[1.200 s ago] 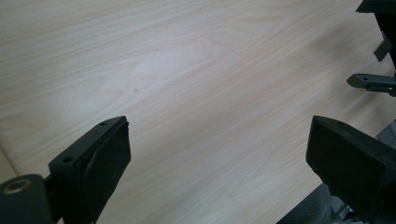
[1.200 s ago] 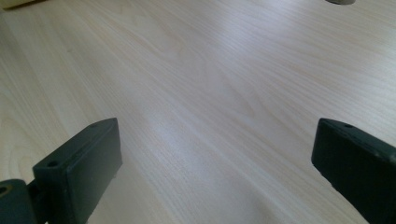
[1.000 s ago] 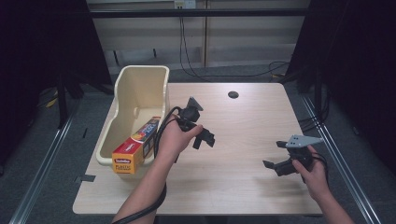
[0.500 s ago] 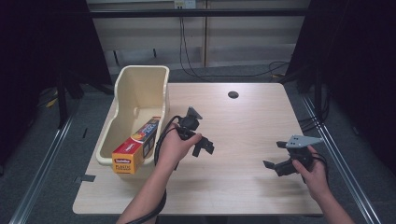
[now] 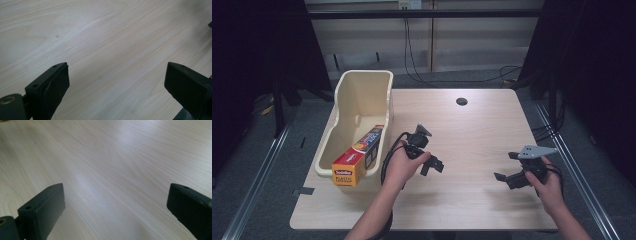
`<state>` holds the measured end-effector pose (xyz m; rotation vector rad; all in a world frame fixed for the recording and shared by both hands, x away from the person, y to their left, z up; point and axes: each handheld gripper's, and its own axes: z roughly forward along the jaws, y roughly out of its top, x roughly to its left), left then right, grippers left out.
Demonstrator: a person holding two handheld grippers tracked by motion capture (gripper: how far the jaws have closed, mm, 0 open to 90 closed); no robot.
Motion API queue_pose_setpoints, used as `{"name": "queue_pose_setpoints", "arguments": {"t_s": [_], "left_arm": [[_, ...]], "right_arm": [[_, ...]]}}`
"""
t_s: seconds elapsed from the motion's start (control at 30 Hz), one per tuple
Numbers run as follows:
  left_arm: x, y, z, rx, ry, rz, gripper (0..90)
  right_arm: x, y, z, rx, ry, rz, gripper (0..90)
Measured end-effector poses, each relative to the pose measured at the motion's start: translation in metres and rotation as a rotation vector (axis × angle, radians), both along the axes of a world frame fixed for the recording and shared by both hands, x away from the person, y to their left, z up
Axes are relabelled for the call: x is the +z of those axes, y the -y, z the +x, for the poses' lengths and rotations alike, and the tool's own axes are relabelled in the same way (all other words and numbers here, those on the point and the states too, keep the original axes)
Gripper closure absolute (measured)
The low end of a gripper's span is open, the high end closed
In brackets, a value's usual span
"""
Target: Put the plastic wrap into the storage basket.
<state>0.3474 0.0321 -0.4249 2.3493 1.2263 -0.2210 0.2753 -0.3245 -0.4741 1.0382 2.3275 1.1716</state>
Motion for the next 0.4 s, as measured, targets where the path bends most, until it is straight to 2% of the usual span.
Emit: {"name": "queue_pose_setpoints", "arguments": {"t_s": [0.13,0.4], "left_arm": [[-0.008,0.001,-0.003,-0.021,0.005,0.0,5.8],[-0.014,0.0,-0.006,-0.026,0.021,-0.013,5.9]], "right_arm": [[-0.001,0.0,0.0,-0.006,0.002,-0.009,1.4],[-0.003,0.0,0.0,0.0,-0.008,-0.013,1.3]]}}
